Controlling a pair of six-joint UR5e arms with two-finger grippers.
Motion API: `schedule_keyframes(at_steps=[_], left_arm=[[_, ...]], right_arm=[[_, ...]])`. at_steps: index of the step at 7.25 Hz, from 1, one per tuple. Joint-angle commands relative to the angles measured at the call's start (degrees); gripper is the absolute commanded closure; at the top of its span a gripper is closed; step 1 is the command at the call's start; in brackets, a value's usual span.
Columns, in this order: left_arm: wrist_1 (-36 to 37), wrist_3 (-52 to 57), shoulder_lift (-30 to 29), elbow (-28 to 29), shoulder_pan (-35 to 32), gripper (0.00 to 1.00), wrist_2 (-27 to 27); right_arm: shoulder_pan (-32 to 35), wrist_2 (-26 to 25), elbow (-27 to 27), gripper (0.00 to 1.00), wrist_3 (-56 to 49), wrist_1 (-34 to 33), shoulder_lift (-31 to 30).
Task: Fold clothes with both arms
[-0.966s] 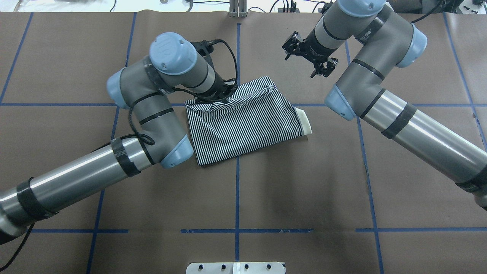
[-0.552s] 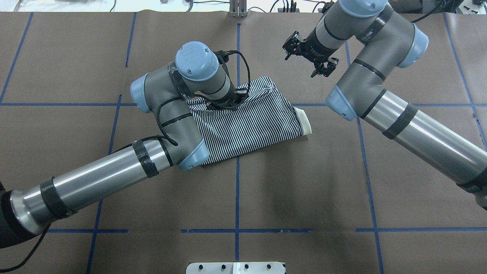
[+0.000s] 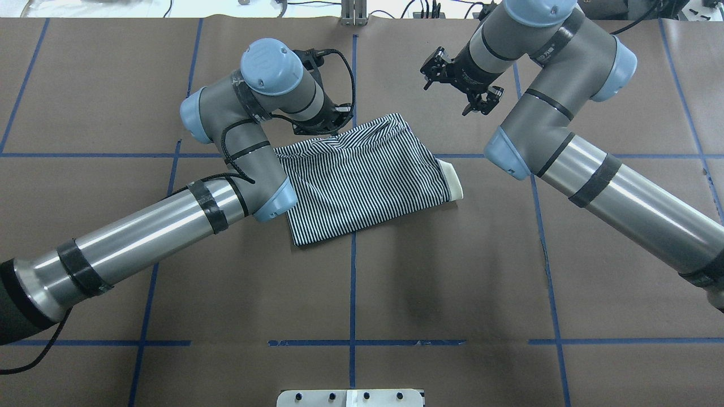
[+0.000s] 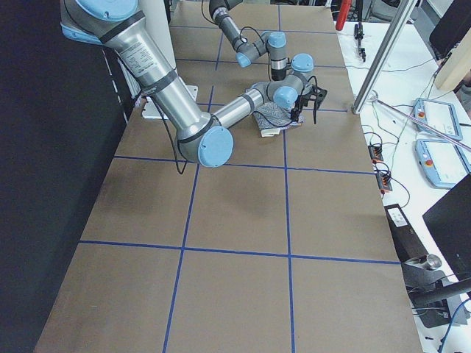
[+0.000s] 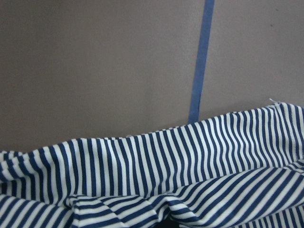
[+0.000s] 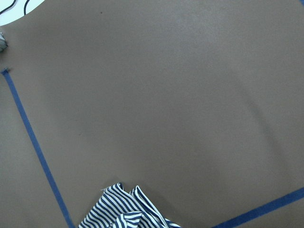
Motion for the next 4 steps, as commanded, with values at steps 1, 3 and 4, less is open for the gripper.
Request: schedule_keyframes(at_steps=[1,3,4], left_arm=[[-4.96,0.19,-1.78,3.89,-3.09,1.00,1.03],[1.14,-1.73,-1.71,-2.66,-3.45,1.00,-5.69],[6.68,-2.09,2.21,-10.71,-3.10,1.00,-6.61]], right_arm=[[-0.06,-0.05,0.47,0.00,0.07,0.00,-0.10],[-0.15,-0.05,0.47,0.00,0.07,0.00,-0.01],[-0.15,-0.05,0.38,0.00,0.07,0.00,-0.01]])
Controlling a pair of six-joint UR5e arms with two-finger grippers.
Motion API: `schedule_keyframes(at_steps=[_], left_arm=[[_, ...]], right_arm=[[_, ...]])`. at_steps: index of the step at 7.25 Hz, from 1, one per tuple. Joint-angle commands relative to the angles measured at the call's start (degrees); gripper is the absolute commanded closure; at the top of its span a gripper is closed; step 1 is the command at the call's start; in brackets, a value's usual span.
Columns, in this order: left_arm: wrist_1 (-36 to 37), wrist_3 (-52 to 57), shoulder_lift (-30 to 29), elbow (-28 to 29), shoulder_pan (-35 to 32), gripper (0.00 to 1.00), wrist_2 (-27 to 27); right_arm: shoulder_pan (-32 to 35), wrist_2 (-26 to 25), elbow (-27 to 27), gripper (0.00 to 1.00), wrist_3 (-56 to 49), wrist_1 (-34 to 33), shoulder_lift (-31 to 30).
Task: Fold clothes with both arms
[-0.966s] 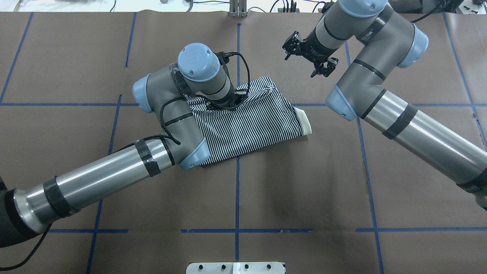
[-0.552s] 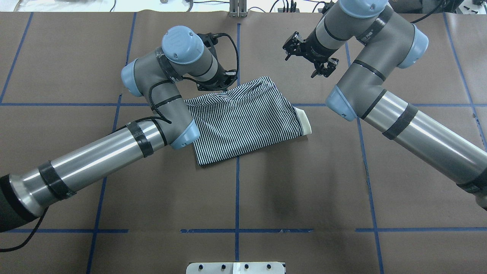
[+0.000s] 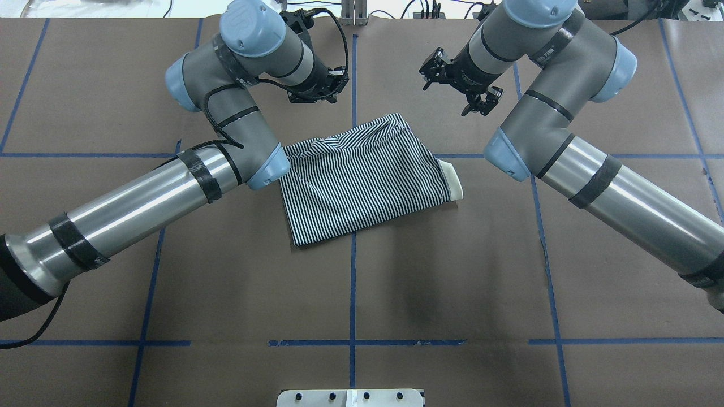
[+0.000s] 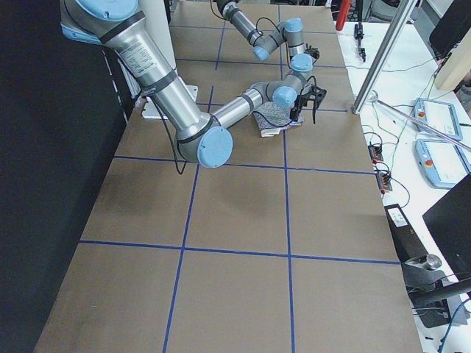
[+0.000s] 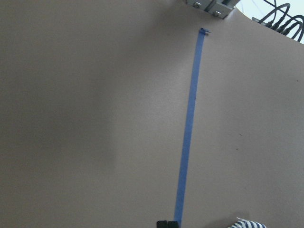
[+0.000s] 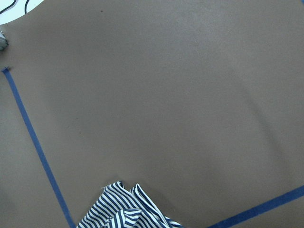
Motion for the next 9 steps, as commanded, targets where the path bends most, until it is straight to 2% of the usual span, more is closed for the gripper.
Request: schedule_keyframes(at_steps=[1,2,4,7,8,9], left_arm=[[6.92,-1.67,9.79,-15.55,2.93,1.00,-2.00],[7.01,-2.20,11.59,-17.20,3.83,1.00,-1.91],[7.01,-2.91,12.05,-16.43,8.31,1.00,1.32],[5.96,-0.21,11.53,-13.71,7.19,1.00,3.88],[5.18,0.33,10.57,-11.79,5.01,1.00,3.80],[-0.05,0.51,9.34,-6.98,3.59,1.00,3.89]], right_arm=[[-0.02,0.00,-0.02,0.00,-0.09,0.00,0.02],[-0.11,-0.08,-0.02,0.00,-0.09,0.00,-0.15],[-0.20,-0.09,-0.02,0.00,-0.09,0.00,-0.15],[-0.29,-0.26,-0.02,0.00,-0.09,0.00,-0.24],[-0.37,-0.26,-0.02,0.00,-0.09,0.00,-0.50],[-0.55,-0.35,-0.11,0.00,0.00,0.09,-0.86]])
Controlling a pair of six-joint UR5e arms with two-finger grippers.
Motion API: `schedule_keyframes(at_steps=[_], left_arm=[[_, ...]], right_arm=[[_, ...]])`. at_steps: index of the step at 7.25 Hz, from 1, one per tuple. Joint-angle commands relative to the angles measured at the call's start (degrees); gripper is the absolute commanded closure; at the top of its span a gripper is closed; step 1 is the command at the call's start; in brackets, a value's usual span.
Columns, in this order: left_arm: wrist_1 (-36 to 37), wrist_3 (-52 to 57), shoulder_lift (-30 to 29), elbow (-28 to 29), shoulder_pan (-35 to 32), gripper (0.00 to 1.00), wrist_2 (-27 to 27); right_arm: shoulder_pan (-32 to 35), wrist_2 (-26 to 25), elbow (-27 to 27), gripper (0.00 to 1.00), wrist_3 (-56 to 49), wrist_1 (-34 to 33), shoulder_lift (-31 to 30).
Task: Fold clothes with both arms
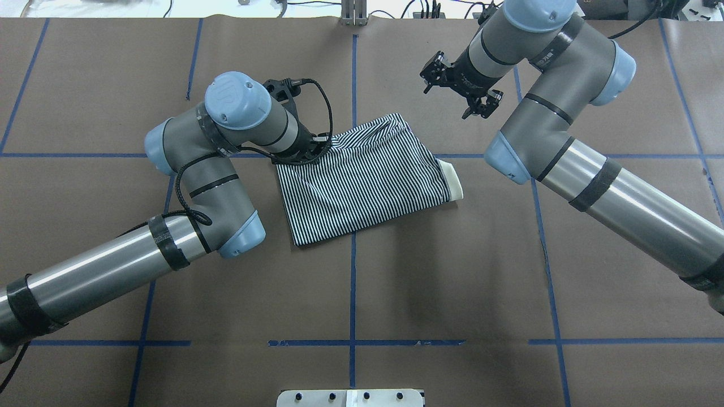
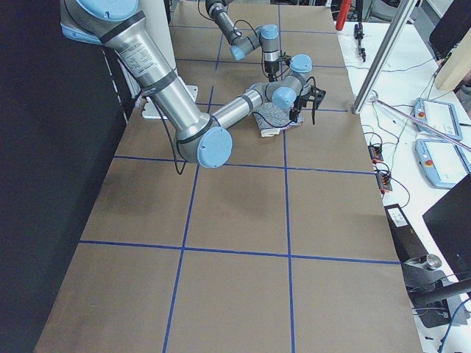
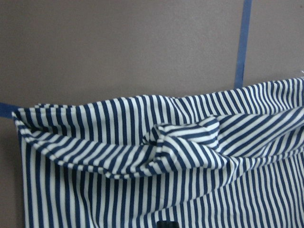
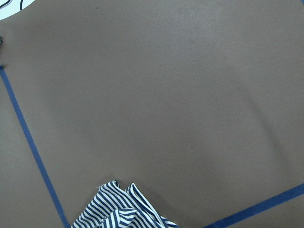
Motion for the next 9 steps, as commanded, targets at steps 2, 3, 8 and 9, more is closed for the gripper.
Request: schedule_keyframes(at_steps=[2,3,8,9], left_arm=[[-12.03,0.79,-4.31,13.45,-4.48,1.00,1.36],[-12.67,3.84,-4.58,14.27,-7.10,1.00,1.28],[-11.37,25.66,10.38,2.90,-23.78,1.00,-13.47],[-9.36,37.24,14.53,1.12,-28.70,1.00,-13.83]], right_arm=[[-0.68,-0.16,-0.07,0.00,0.07,0.16,-0.70],[-0.77,-0.16,-0.07,0.00,0.07,0.16,-0.61],[9.55,6.91,0.28,0.00,-11.38,-0.64,-4.36],[15.08,10.96,0.37,0.00,-20.32,-0.81,-7.96]])
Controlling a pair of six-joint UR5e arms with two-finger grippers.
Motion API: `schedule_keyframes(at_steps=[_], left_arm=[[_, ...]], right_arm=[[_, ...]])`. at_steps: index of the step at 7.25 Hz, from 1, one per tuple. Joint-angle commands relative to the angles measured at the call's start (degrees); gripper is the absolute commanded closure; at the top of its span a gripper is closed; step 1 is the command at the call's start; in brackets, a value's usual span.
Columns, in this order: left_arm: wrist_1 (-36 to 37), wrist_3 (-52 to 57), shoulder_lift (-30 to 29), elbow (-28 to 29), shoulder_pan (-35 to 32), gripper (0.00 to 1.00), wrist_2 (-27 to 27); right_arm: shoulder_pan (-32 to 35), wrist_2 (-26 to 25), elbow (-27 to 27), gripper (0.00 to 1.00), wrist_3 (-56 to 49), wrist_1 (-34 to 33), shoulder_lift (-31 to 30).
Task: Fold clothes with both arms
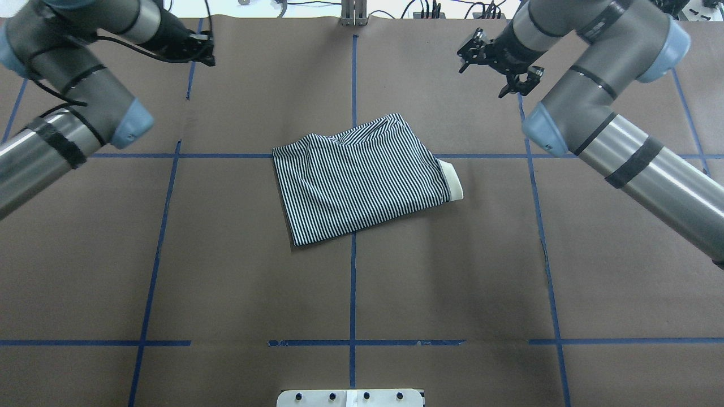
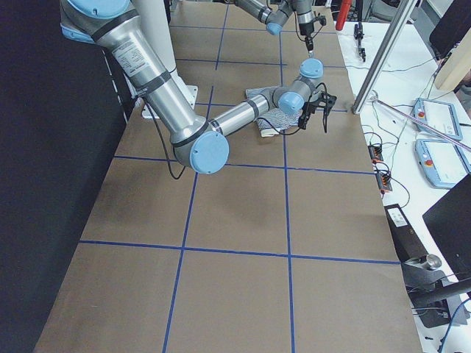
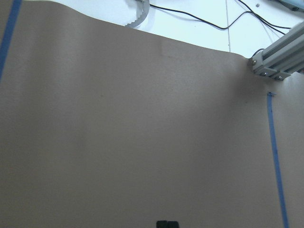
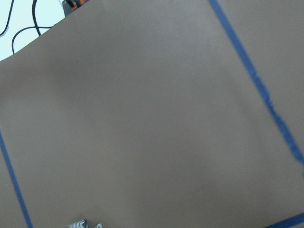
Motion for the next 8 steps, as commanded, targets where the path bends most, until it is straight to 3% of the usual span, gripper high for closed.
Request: schedule_keyframes(at_steps=[1,2,4,5,7,8], left_arm=[[2.72,23.92,9.70,-4.38,-11.04,1.00,-1.72],[3.43,34.30,13.04,-4.56,-16.83,1.00,-2.94],[12.87,49.98,14.66,-5.00,-28.00,0.93,-8.72],[21.63,52.31,14.75,-7.78,-30.66,0.87,-9.10],[38.44,61.08,17.63,-9.48,-30.60,0.87,-9.28],[43.46,61.30,19.82,-13.57,-30.51,0.68,-9.37]], right_arm=[[12.34,7.49,0.20,0.00,-21.54,-0.18,-8.50],[17.97,10.83,0.20,0.00,-33.49,-0.27,-12.55],[25.29,11.65,0.03,0.00,-59.06,-0.96,-21.95],[27.93,11.65,0.20,0.00,-67.28,-5.49,-24.17],[29.71,11.74,0.90,0.00,-74.47,-10.26,-27.69],[29.98,12.26,5.78,0.00,-74.66,-15.07,-29.10]])
